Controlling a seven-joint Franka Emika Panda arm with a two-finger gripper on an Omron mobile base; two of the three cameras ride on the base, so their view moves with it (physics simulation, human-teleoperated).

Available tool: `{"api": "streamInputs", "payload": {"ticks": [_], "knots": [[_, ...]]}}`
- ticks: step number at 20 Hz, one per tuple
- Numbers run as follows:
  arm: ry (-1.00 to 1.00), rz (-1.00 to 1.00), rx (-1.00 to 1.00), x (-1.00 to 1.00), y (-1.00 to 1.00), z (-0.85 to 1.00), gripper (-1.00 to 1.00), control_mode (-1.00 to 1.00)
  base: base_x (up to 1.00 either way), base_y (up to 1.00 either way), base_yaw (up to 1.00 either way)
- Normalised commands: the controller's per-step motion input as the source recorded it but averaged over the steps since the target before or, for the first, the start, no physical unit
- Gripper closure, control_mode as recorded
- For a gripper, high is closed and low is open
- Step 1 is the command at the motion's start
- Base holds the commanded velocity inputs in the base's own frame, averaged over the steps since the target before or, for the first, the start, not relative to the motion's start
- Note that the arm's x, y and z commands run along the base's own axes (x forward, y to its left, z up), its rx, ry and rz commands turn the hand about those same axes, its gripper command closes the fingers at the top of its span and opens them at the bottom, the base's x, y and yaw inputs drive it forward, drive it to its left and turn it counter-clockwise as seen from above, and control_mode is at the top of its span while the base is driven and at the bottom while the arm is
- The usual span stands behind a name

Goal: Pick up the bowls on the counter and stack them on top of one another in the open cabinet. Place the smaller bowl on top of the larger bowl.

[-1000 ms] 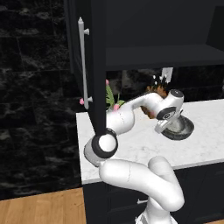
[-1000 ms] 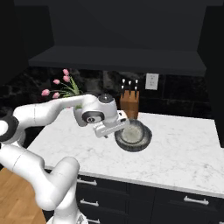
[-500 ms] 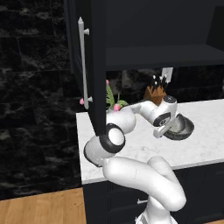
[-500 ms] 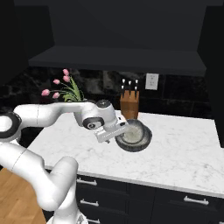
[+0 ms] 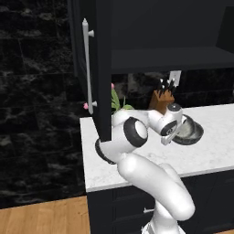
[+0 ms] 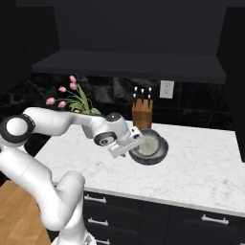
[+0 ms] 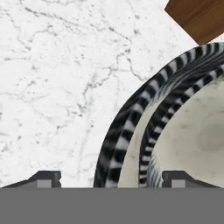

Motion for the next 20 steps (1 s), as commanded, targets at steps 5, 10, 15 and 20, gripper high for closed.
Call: {"api": "streamInputs", "payload": {"ticks": [5, 10, 15, 20], "knots": [[0.0, 0.0, 0.0, -0.27, -0.03, -0.04, 1.0, -1.0, 0.0, 0.0, 0.0], [0.0, -0.01, 0.01, -0.81, 0.0, 0.65, 1.0, -1.0, 0.0, 0.0, 0.0], [0.0, 0.0, 0.0, -0.93, 0.04, 1.0, 1.0, -1.0, 0.0, 0.0, 0.0], [-0.01, 0.0, -0.01, -0.65, 0.1, 1.0, 1.0, -1.0, 0.0, 0.0, 0.0]]}}
